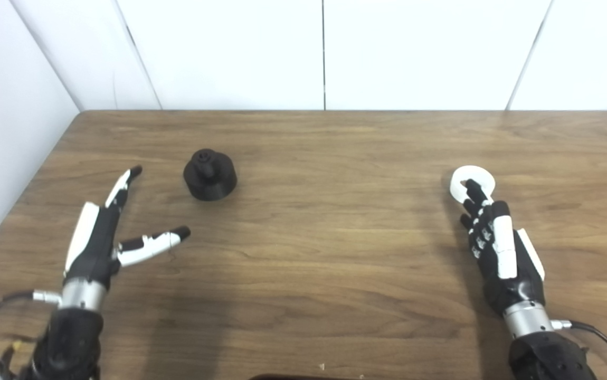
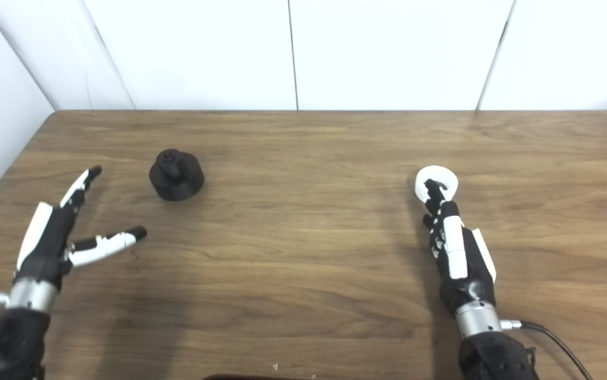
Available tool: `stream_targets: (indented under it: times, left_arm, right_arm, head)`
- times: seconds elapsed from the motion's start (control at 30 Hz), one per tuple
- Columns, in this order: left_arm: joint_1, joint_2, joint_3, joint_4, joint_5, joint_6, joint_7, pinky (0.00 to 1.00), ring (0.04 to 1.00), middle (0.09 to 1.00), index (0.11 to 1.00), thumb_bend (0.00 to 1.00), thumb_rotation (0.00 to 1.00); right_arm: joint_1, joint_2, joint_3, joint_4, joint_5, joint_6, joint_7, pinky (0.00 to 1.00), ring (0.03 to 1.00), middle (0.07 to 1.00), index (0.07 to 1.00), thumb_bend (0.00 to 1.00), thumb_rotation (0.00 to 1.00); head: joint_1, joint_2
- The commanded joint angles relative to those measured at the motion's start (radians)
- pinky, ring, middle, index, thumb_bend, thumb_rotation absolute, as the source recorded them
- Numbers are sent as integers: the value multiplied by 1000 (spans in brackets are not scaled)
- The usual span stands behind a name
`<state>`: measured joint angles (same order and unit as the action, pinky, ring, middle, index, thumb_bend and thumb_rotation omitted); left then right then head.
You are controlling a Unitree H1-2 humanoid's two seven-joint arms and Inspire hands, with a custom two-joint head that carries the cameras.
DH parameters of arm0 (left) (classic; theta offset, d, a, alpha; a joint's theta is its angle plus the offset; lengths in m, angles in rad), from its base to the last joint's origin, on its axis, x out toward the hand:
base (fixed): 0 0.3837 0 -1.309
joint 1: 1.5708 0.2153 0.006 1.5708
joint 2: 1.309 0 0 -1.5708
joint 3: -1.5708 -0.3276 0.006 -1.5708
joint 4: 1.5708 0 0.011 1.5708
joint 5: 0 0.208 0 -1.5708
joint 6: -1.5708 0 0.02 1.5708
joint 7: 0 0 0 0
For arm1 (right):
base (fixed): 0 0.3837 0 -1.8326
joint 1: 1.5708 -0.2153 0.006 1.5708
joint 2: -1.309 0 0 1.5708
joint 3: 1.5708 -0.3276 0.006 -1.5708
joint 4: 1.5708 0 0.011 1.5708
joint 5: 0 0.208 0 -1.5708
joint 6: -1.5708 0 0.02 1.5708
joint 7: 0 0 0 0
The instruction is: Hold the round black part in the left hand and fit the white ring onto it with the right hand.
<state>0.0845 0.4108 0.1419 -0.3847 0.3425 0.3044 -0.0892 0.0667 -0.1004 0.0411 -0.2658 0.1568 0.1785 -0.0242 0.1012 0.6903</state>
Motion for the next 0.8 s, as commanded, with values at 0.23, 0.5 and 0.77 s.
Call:
stream_targets:
  times: [0.23,0.5,0.77]
  left_arm:
    - [-108,134,-37,41,122,20,-59,936,1000,1000,932,985,227]
    - [-165,180,-74,112,173,-66,-60,957,1000,993,901,983,192]
    - [-243,235,-123,189,218,-91,-100,973,1000,991,891,991,217]
  right_arm:
    - [14,63,4,-4,-3,-57,-6,1000,998,981,940,648,1000]
    - [14,70,15,5,-5,-65,-14,1000,994,979,946,672,1000]
    - [13,73,19,9,-2,-73,-24,1000,988,971,934,682,1000]
  head:
    - [4,-5]
    - [0,-8]
    - [-6,-12]
